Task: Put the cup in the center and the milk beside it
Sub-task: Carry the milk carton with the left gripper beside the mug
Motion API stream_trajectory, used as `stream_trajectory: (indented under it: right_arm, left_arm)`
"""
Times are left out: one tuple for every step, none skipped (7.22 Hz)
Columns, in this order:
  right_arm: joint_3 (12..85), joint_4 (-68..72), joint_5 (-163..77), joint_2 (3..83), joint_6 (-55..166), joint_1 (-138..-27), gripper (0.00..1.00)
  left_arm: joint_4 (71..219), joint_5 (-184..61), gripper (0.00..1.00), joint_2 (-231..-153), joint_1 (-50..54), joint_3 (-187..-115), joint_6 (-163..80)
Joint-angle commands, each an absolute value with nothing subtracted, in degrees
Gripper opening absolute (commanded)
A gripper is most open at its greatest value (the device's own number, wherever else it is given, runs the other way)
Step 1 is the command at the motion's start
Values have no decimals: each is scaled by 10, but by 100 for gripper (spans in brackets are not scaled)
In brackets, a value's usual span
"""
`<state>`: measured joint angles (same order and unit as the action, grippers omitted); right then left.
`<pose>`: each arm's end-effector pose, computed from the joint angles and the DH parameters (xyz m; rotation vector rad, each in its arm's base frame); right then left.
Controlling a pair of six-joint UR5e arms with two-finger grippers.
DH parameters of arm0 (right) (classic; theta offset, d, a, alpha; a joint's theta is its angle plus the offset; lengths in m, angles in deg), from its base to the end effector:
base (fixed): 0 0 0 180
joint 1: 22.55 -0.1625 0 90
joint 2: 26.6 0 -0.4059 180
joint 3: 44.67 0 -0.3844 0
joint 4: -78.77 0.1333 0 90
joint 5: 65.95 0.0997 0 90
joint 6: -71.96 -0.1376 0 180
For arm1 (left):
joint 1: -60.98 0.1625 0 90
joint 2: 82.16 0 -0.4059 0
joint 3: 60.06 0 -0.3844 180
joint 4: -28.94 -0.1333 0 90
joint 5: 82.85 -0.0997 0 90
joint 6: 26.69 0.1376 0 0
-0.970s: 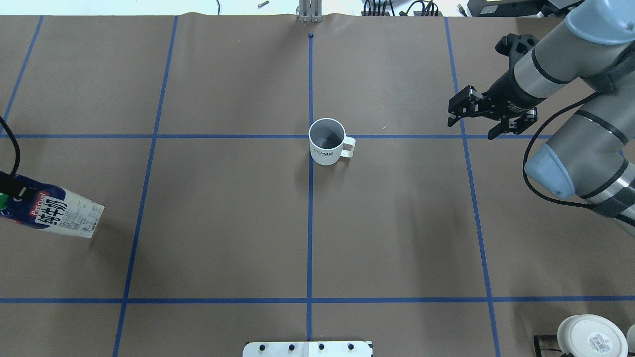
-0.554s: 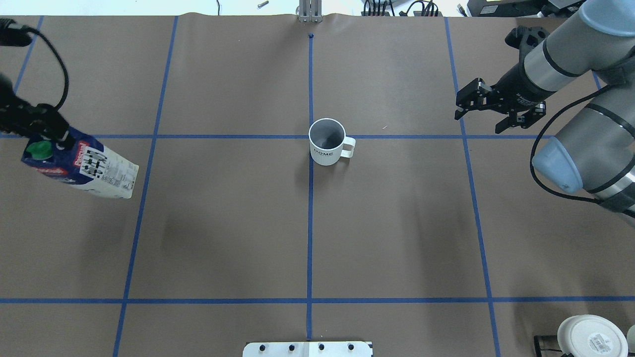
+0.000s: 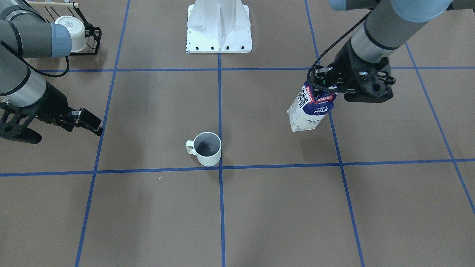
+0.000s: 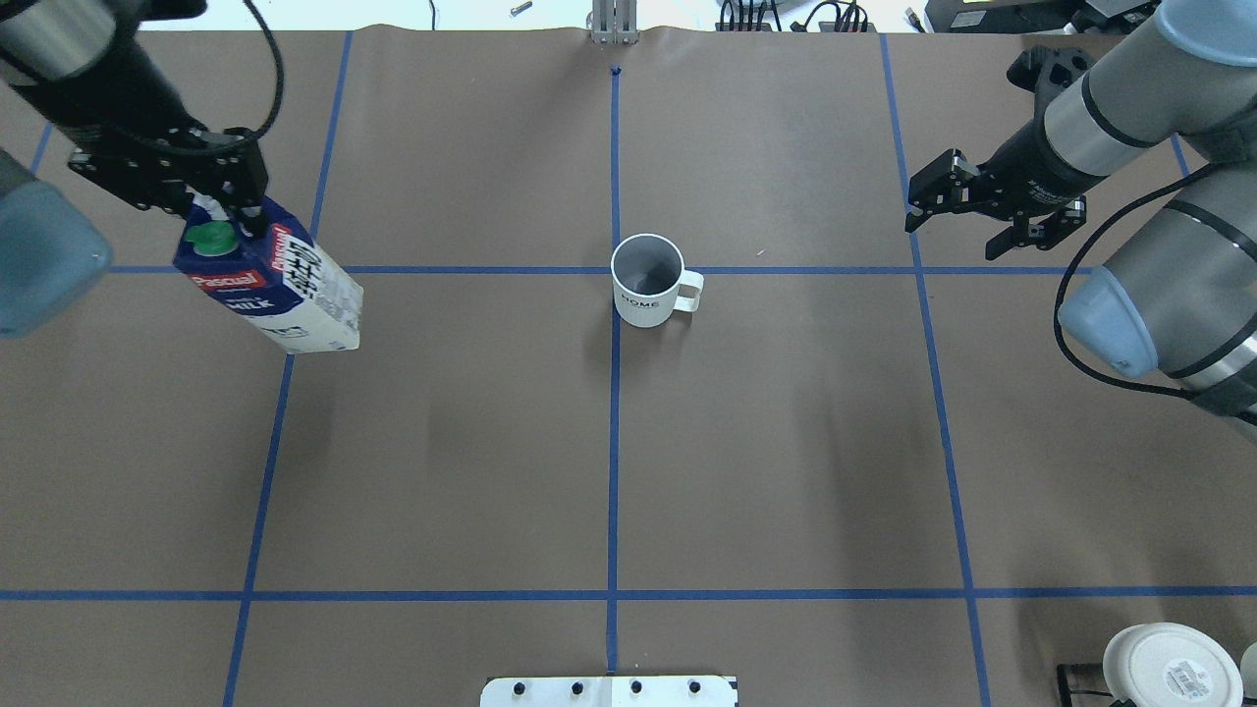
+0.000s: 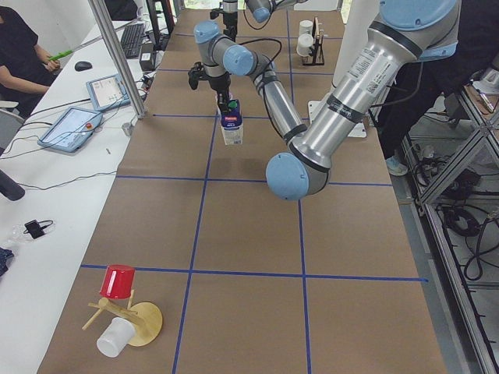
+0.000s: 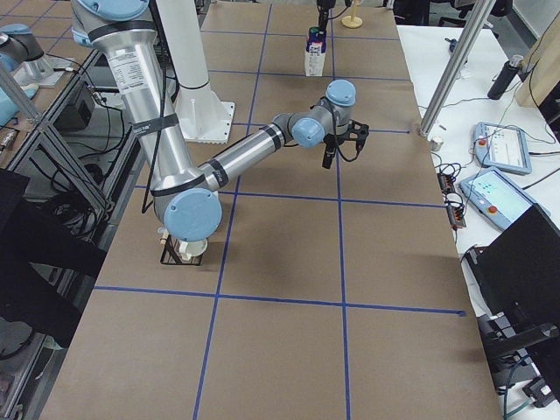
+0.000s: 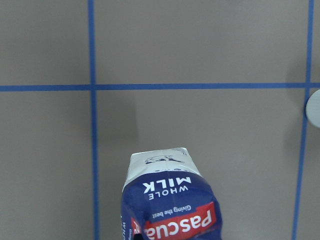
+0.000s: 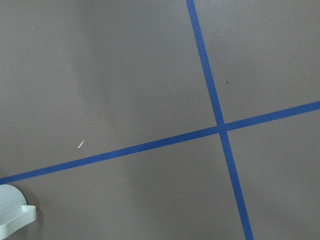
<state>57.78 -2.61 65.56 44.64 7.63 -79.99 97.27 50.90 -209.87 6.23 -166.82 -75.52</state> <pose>-0.2884 -0.5299 0.3629 -0.0793 -0.9578 0.2597 0.3205 -0.5196 0.2003 -0.0927 0.9136 -0.0016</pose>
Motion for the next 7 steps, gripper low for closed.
stream_trajectory:
  right_arm:
    - [577,-25,655,449,76,-801,100]
    - [577,-25,655,449,76,-799,100]
    - [577,-25,655,446,76,-799,100]
    - [577,-25,655,446,76,-799,100]
    - [576,-26,655,446,76,-799,100]
    - [578,-26,655,446,76,-798,100]
    - [578,-26,655,446,76,-799,100]
  left_arm:
    - [1057,492,0,-2164,101,-1567,-833]
    - [1073,491,0,-2204,101,-1518,-834]
    - [1113,479,0,-2231,104,-1476,-858]
    - [1147,451,0,-2247,124,-1446,-884]
    - [1152,438,0,-2257,139,-1434,-885]
    - [1152,438,0,-2265,144,-1421,-885]
    - [1152,437,0,-2265,144,-1424,-885]
